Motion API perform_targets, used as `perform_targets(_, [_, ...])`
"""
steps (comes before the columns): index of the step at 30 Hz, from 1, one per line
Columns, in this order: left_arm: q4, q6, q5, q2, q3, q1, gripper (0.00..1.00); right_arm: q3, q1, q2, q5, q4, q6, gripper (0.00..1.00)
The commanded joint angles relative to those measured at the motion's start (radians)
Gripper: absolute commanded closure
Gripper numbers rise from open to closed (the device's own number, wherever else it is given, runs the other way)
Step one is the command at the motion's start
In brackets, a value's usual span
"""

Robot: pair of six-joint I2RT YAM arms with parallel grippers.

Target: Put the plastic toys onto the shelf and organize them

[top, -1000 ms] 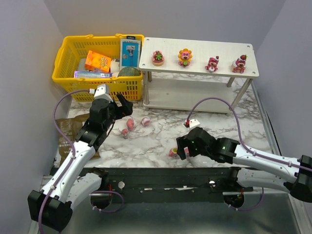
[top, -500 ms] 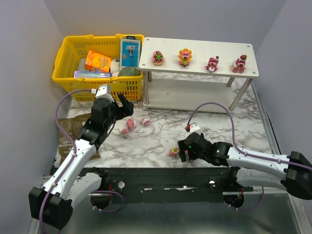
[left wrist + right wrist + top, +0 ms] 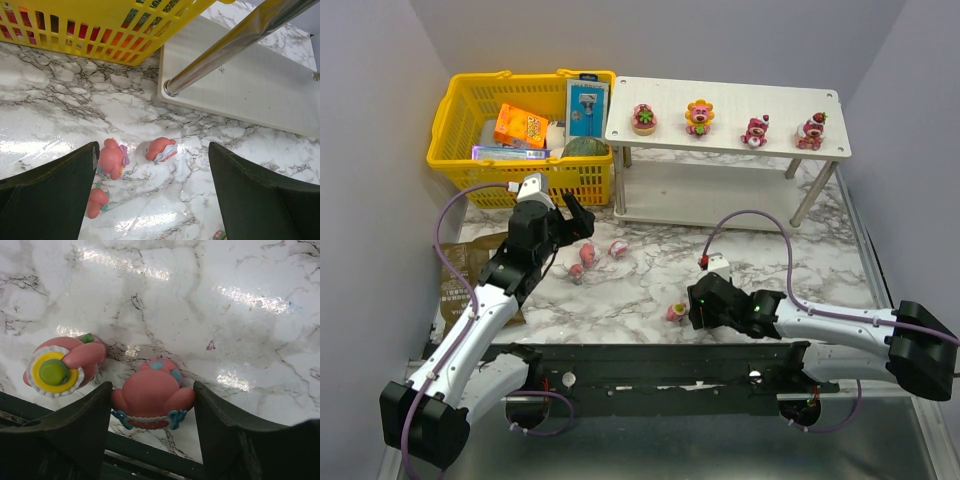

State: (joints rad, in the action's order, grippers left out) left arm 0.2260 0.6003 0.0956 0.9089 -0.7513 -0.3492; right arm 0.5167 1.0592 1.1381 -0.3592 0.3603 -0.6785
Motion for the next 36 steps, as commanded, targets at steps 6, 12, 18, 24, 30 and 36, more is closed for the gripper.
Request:
perform_targets(6, [0.013, 0.006, -0.014, 0.005, -0.02, -0.002, 0.01, 0.02, 0.004, -0.017, -0.098, 0.037, -0.082, 0.53])
perform_targets(12, [0.018, 0.004, -0.014, -0.002, -0.019, -0.002, 0.01, 0.063, -0.048, -0.058, -0.13, 0.081, -0.104, 0.55])
perform_targets(18, [0.021, 0.003, -0.011, -0.01, -0.019, -0.002, 0.01, 0.103, -0.217, -0.077, -0.124, 0.095, -0.058, 0.56])
perform_targets(24, [0.026, 0.0, -0.008, -0.022, -0.016, -0.002, 0.01, 0.163, -0.39, -0.04, -0.17, 0.08, 0.008, 0.56])
perform_targets(30, [0.045, -0.005, -0.005, -0.031, -0.028, -0.002, 0.01, 0.236, -0.56, 0.02, -0.086, -0.007, 0.092, 0.56])
perform_targets(36, [0.068, -0.02, 0.007, -0.05, -0.045, -0.002, 0.01, 0.307, -0.616, 0.092, -0.081, -0.035, 0.16, 0.56])
